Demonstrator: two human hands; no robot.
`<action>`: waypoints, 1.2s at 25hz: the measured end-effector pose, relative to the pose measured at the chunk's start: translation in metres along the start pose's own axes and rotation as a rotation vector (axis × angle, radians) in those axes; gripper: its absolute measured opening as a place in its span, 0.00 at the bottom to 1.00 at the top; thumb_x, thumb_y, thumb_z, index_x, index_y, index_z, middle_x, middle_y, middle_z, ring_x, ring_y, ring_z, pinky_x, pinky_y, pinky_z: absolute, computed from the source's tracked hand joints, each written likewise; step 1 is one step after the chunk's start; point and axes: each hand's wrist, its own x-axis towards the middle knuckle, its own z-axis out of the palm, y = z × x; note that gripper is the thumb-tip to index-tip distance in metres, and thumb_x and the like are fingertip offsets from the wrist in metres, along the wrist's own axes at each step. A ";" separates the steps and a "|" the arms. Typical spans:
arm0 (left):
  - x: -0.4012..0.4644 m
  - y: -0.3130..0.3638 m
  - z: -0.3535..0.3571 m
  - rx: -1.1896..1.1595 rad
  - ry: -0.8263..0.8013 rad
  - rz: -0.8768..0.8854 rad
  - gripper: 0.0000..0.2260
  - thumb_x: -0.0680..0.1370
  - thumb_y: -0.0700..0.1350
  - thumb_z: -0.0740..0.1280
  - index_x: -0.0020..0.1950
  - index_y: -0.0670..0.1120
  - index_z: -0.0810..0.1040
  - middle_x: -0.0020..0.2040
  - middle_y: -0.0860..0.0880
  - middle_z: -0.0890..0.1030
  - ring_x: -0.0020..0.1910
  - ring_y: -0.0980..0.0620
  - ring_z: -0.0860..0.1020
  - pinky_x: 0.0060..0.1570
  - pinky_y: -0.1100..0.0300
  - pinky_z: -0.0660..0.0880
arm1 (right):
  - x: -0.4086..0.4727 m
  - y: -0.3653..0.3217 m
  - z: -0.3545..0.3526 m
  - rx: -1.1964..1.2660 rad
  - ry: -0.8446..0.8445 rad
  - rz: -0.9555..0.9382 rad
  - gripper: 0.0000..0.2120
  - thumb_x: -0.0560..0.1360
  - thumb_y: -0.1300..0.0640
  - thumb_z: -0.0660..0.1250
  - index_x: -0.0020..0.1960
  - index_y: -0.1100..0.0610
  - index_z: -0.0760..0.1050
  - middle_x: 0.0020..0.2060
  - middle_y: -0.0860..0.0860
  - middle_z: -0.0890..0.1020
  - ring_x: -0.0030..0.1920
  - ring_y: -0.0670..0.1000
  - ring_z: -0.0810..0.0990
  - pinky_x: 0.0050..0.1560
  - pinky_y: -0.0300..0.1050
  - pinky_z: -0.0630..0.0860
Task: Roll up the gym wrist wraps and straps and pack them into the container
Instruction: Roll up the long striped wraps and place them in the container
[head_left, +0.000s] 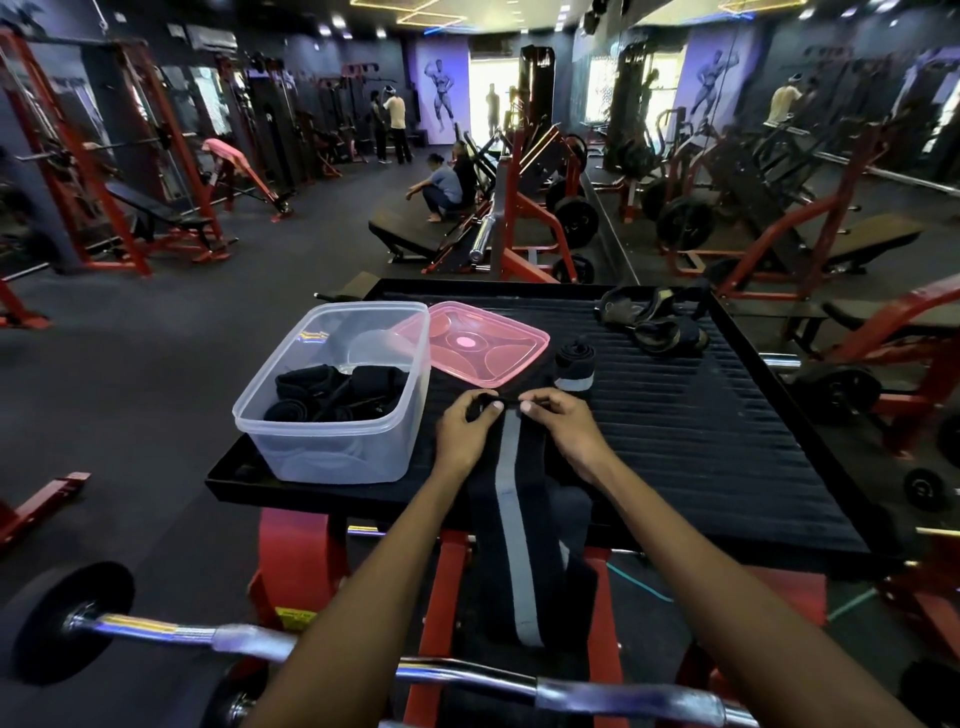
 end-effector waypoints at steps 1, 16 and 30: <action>0.000 0.000 0.000 -0.007 0.000 0.004 0.06 0.76 0.40 0.67 0.52 0.43 0.80 0.47 0.51 0.80 0.47 0.56 0.76 0.44 0.78 0.68 | 0.000 0.003 0.000 0.042 0.008 0.008 0.08 0.74 0.67 0.67 0.52 0.66 0.78 0.44 0.52 0.81 0.45 0.44 0.78 0.50 0.33 0.73; -0.004 0.011 0.001 -0.086 -0.027 -0.037 0.09 0.75 0.36 0.68 0.55 0.37 0.77 0.48 0.48 0.79 0.48 0.57 0.76 0.43 0.79 0.70 | 0.002 0.006 -0.003 0.023 -0.010 -0.047 0.08 0.76 0.57 0.67 0.52 0.58 0.80 0.45 0.47 0.82 0.45 0.39 0.78 0.48 0.30 0.72; -0.005 0.007 0.001 -0.134 -0.109 -0.045 0.09 0.75 0.33 0.67 0.54 0.41 0.78 0.50 0.48 0.80 0.48 0.58 0.77 0.48 0.76 0.72 | -0.001 0.009 -0.006 -0.007 -0.006 -0.096 0.05 0.74 0.60 0.69 0.48 0.59 0.81 0.43 0.49 0.82 0.41 0.36 0.79 0.47 0.28 0.73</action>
